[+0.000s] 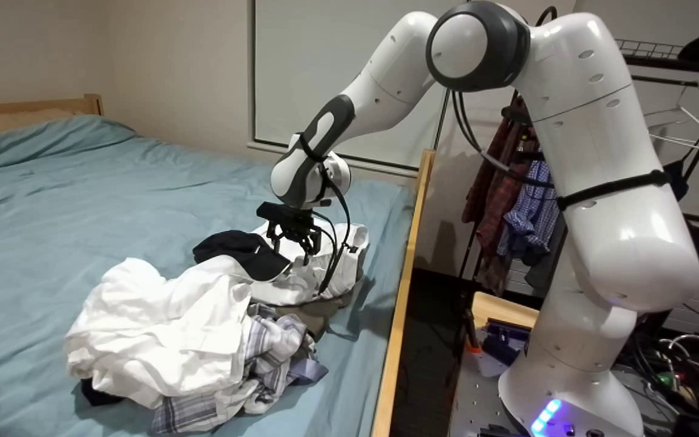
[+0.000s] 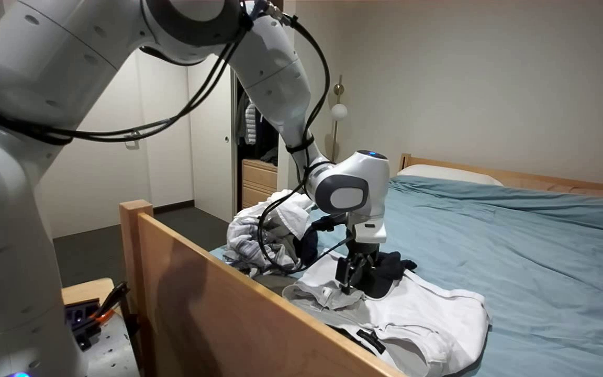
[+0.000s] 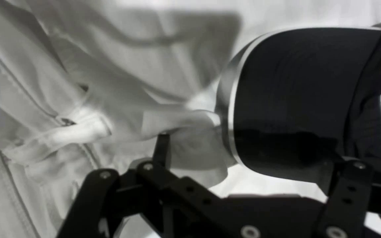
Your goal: Unfold the white short then move the black cap to the left
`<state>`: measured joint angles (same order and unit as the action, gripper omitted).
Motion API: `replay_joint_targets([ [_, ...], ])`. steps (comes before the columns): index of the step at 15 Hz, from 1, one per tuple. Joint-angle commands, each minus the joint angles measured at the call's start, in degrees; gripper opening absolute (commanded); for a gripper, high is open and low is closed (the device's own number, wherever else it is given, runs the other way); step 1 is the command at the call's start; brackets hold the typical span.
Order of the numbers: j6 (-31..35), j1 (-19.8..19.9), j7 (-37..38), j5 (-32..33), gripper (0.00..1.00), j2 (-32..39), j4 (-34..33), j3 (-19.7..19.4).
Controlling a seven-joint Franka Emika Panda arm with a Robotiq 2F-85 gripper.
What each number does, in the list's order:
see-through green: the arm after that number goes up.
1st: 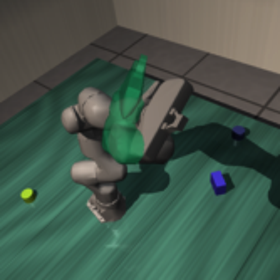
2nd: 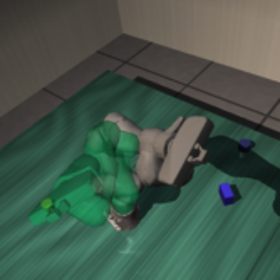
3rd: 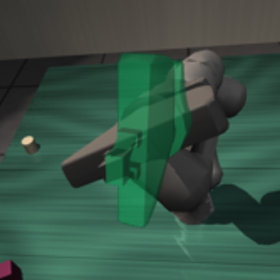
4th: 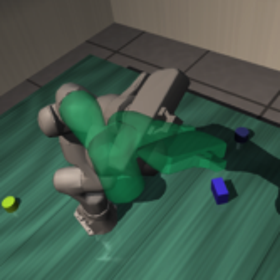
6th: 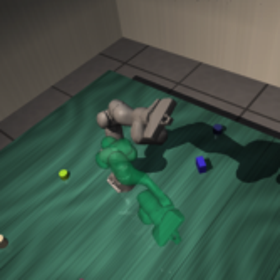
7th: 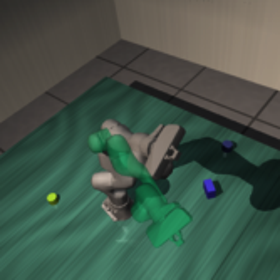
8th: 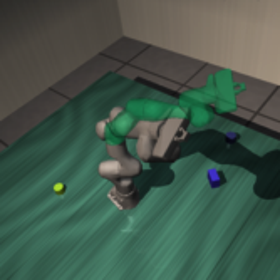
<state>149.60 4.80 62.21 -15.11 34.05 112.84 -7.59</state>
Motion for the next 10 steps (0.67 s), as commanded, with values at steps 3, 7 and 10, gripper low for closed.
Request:
replay_joint_targets([
  [3,2.7,-0.3,0.1,-4.6,1.00,2.5,-2.4,1.4],
  [7,4.6,-2.1,0.2,-3.9,1.00,2.2,-2.3,1.7],
  [10,9.0,-3.0,-0.4,-4.5,1.00,1.8,-1.6,2.4],
])
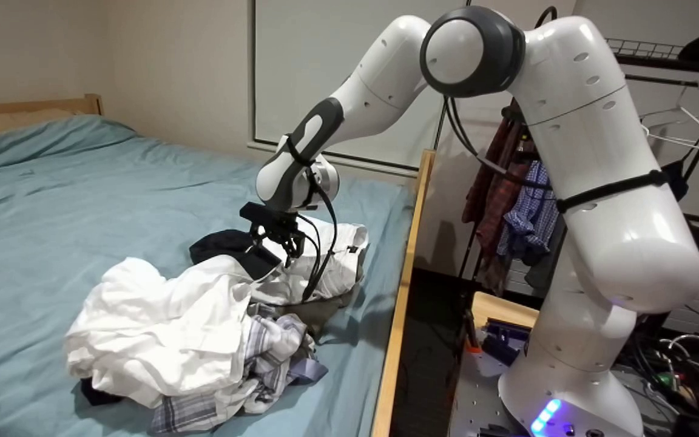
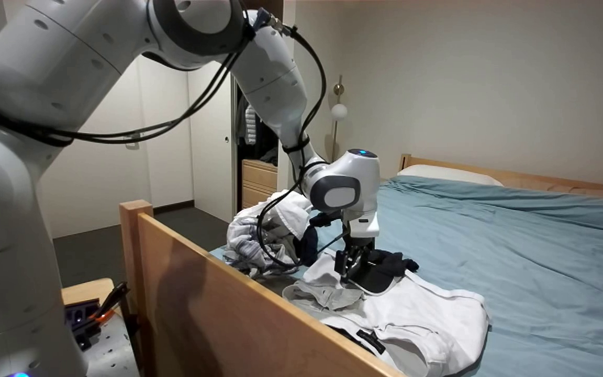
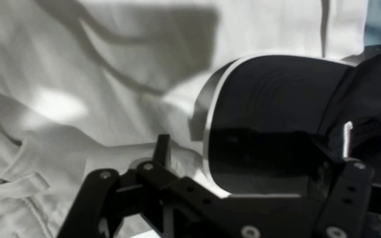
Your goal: Unfold the white short then move the black cap to the left
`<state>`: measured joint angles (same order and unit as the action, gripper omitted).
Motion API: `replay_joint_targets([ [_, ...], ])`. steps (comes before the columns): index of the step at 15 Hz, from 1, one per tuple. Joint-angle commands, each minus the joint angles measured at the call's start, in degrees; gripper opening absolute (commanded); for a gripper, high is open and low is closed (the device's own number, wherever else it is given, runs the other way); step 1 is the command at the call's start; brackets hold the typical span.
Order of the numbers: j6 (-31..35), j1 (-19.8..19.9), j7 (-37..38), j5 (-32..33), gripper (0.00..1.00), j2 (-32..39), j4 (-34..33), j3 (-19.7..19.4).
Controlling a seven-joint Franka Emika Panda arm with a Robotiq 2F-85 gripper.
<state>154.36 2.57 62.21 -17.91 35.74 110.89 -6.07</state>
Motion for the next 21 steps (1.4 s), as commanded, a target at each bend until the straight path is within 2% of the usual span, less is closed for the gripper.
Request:
replay_joint_targets([
  [1,5.9,-0.3,-1.5,-2.5,1.00,0.1,0.5,2.0],
  [4,5.2,1.2,-1.6,-5.7,1.00,-0.4,1.7,4.6],
  [10,13.9,1.4,0.4,-13.7,1.00,2.6,2.6,6.1],
  [13,23.0,0.3,0.3,-15.8,1.00,4.9,3.1,6.2],
  [18,42.1,-4.1,0.0,-15.1,1.00,7.8,4.6,4.7],
  [19,45.5,-4.9,-0.4,-15.3,0.91,8.1,4.9,4.4],
  [20,48.3,-5.3,-0.8,-15.4,0.74,8.7,4.9,4.3],
  [21,43.5,-11.3,1.4,-15.7,0.67,8.8,0.9,-2.6],
])
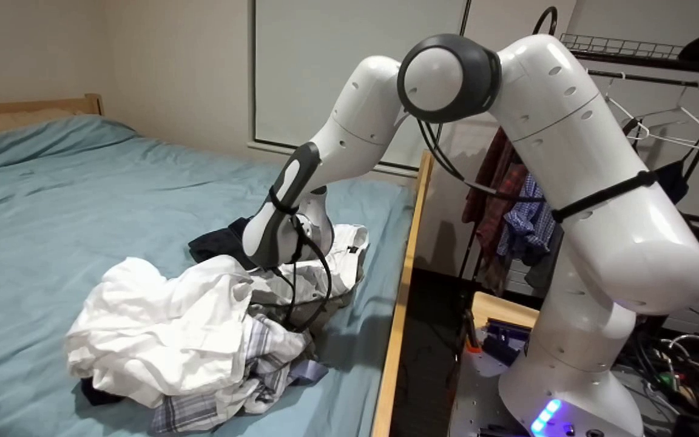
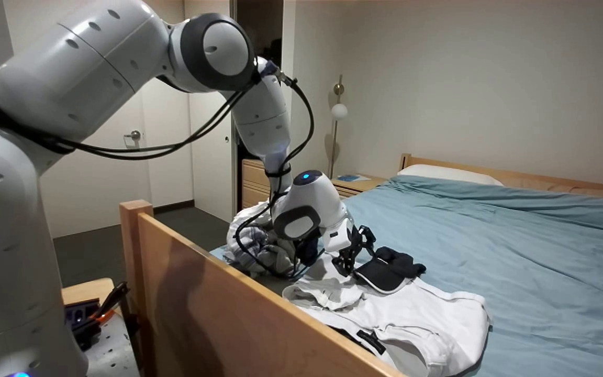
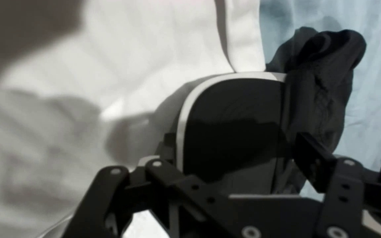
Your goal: Unfold the white short then move the black cap to the left
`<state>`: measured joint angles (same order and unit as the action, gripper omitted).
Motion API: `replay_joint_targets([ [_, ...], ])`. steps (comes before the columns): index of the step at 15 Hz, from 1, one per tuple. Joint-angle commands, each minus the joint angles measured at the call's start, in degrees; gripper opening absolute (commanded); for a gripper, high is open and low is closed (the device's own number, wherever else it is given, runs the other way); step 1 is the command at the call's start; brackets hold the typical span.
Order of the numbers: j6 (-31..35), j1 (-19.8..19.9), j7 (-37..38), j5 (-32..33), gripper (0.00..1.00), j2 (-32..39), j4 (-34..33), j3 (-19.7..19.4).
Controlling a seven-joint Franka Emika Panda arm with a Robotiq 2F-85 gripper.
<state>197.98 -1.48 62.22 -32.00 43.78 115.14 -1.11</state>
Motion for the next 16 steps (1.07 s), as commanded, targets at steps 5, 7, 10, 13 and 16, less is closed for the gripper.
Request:
replay_joint_targets([
  [5,0.1,-14.3,2.8,-1.6,0.34,2.6,-4.3,-15.0],
  [7,0.1,-14.2,3.1,-0.6,0.20,2.8,-3.6,-14.9],
  [10,-0.5,-12.9,2.4,-0.7,0.09,2.9,-2.5,-13.8],
  [13,-3.6,-12.3,1.7,-1.0,0.08,1.9,-1.7,-15.9],
  [16,-7.2,-12.0,2.2,-2.1,0.07,0.2,-0.6,-20.6],
])
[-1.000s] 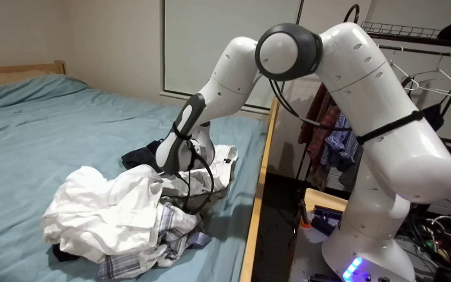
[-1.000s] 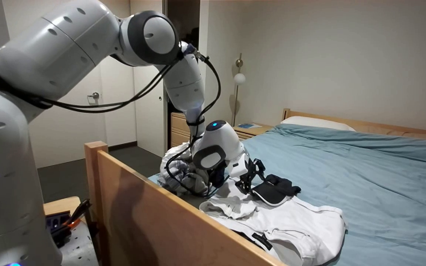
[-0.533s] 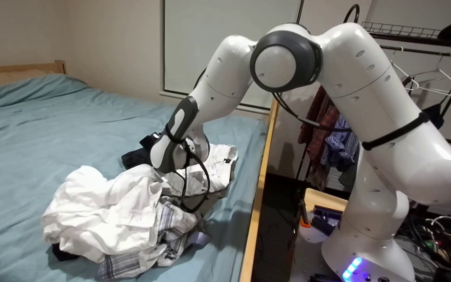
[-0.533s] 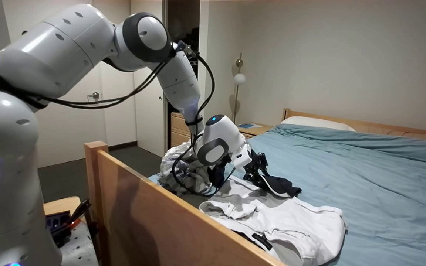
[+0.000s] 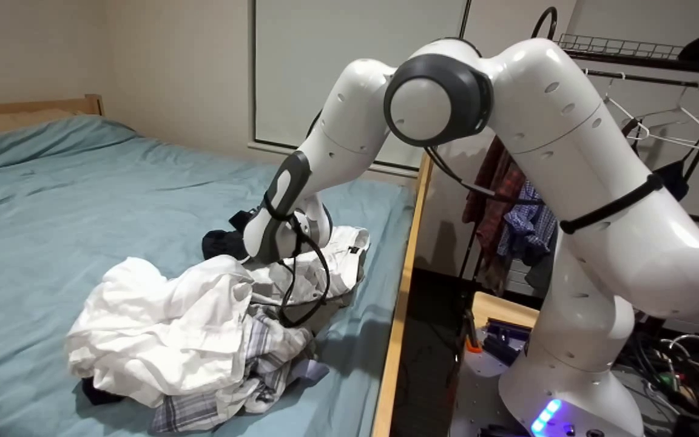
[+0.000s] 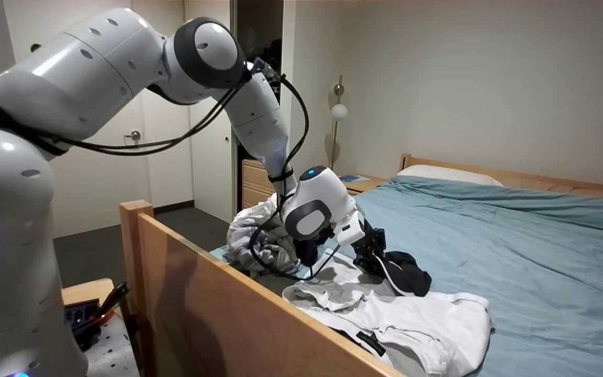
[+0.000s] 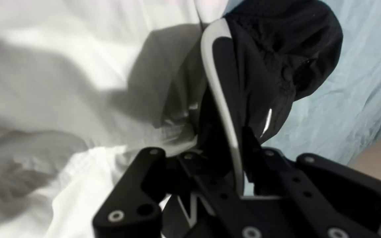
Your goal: Unfold the white short then move the black cap to the left
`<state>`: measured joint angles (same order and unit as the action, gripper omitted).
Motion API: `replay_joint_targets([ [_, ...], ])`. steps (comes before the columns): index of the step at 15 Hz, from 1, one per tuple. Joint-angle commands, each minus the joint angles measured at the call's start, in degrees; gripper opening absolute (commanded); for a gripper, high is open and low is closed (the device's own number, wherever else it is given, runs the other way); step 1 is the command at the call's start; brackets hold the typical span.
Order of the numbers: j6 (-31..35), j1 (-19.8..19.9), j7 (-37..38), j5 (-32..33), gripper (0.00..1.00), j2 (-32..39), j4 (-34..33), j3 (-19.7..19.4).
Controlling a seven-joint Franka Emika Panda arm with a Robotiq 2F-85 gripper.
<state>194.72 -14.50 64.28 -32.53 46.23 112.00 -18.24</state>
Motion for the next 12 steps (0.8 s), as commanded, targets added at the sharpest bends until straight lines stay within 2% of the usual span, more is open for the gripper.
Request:
replay_joint_targets([
  [1,-5.0,0.9,0.6,-2.3,0.08,-2.4,2.5,-5.2],
  [6,-8.2,-0.3,2.5,-4.6,0.08,-4.6,3.1,-12.8],
  [7,-7.8,0.4,2.5,-4.7,0.09,-5.6,3.3,-13.1],
  [8,-5.9,2.3,1.8,-3.9,0.08,-7.2,3.5,-11.5],
  [12,-1.9,2.3,1.4,-3.4,0.08,-11.0,4.4,-11.9],
])
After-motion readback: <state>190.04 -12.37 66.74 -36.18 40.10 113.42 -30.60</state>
